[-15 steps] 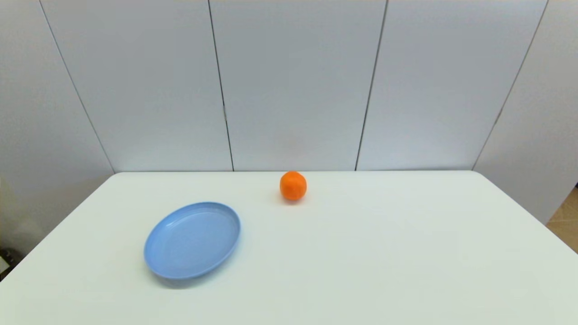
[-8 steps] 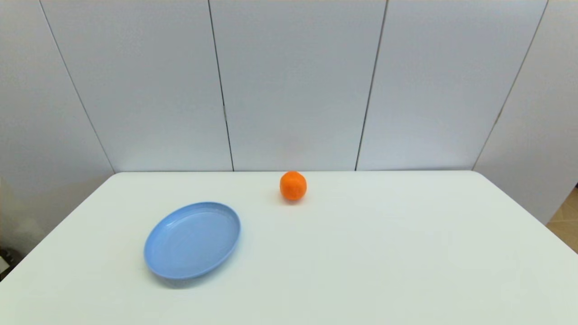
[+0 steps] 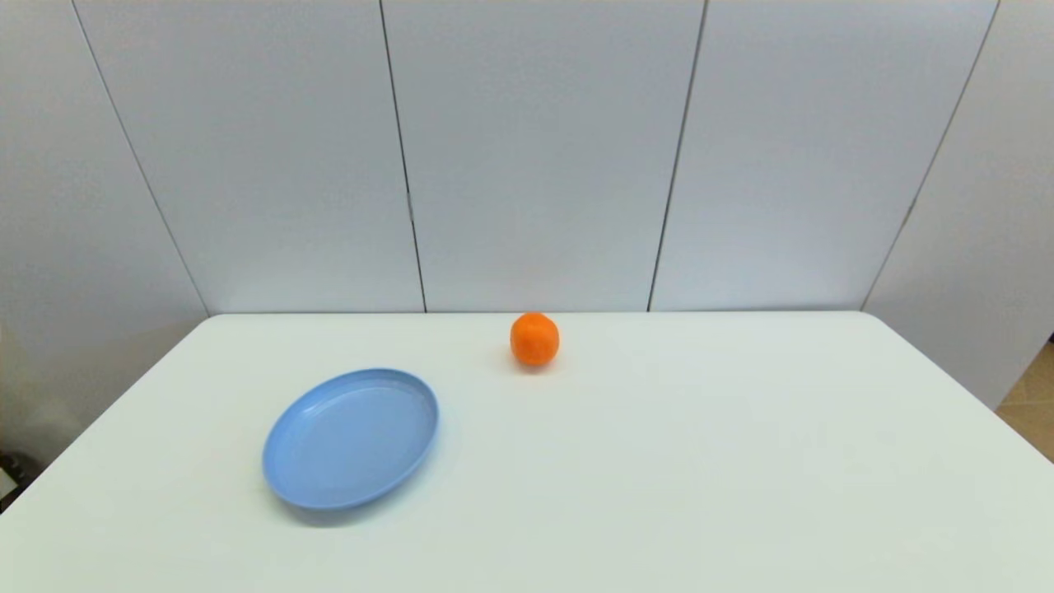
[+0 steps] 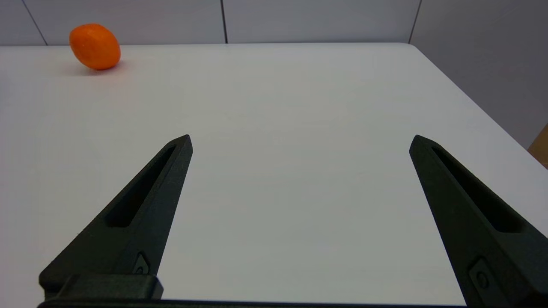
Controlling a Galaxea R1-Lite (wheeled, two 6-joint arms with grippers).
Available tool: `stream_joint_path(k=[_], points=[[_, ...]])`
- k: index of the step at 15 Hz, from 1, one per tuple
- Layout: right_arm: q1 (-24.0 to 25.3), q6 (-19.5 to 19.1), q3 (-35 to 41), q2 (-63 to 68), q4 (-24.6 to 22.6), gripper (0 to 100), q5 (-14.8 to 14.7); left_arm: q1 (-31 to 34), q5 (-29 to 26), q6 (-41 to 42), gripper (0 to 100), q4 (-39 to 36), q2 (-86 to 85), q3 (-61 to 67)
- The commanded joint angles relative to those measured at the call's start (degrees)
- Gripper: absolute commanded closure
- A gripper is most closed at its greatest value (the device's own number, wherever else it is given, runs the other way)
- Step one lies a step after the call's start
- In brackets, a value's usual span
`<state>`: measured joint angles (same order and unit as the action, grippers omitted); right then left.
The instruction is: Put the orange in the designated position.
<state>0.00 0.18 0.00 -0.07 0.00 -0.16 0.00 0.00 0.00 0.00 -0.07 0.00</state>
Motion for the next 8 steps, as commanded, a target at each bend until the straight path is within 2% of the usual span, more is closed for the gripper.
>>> stream_joint_path(k=[1, 8], points=[[0.0, -0.01, 0.0, 0.07, 0.0, 0, -0.02, 0.0, 0.0, 0.0, 0, 0.0, 0.07, 0.0], [0.0, -0.01, 0.0, 0.07, 0.0, 0, -0.02, 0.0, 0.0, 0.0, 0, 0.0, 0.07, 0.0]])
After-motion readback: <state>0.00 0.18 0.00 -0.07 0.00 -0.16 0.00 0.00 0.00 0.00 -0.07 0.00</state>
